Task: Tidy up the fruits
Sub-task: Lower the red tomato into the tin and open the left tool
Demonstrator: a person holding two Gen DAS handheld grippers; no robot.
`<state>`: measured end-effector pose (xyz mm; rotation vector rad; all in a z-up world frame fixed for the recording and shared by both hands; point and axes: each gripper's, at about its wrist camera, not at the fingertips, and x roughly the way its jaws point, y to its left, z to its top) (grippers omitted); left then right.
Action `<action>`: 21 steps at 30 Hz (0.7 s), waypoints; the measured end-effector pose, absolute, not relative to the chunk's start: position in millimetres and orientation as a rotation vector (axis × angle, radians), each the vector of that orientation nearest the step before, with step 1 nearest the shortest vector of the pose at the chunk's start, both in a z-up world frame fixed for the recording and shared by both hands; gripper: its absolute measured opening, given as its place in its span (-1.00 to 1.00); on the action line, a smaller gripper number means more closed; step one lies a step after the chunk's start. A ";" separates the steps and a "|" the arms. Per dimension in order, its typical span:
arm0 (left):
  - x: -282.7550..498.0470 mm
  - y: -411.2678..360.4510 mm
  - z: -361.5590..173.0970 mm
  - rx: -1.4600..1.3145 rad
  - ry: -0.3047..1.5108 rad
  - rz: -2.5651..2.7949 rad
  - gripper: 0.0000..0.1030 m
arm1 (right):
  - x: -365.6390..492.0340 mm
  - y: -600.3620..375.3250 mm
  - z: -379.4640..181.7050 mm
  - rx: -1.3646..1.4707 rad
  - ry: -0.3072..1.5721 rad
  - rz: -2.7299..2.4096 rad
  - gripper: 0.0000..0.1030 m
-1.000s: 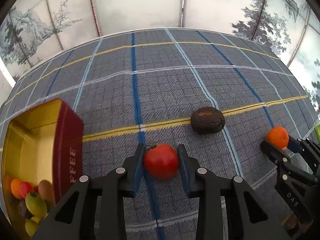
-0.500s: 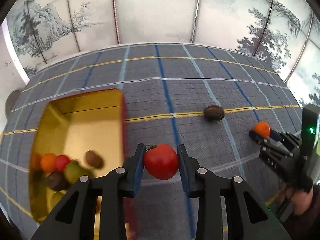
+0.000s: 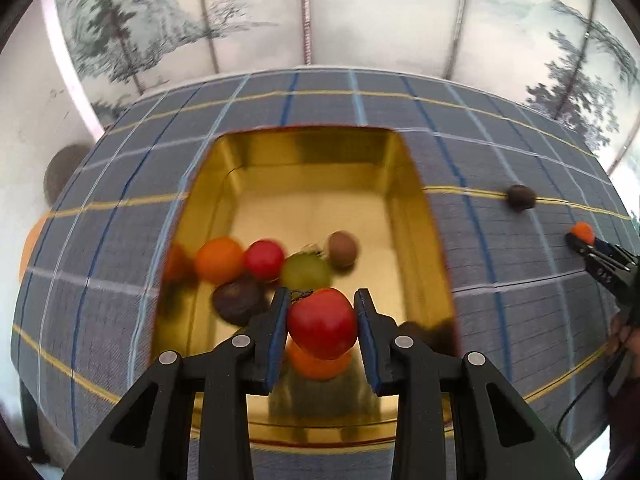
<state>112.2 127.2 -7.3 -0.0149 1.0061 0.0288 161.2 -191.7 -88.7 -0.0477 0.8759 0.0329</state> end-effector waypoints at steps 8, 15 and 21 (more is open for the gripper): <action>104.2 159.4 -14.7 -0.061 1.008 0.079 -0.35 | 161.1 -192.3 -88.3 -0.048 0.876 0.033 -0.26; 102.0 170.4 -12.2 -0.065 1.002 0.077 -0.35 | 161.1 -191.8 -88.4 -0.049 0.876 0.032 -0.26; 100.7 173.6 -12.6 -0.049 1.000 0.082 -0.34 | 161.0 -192.1 -88.3 -0.047 0.876 0.033 -0.26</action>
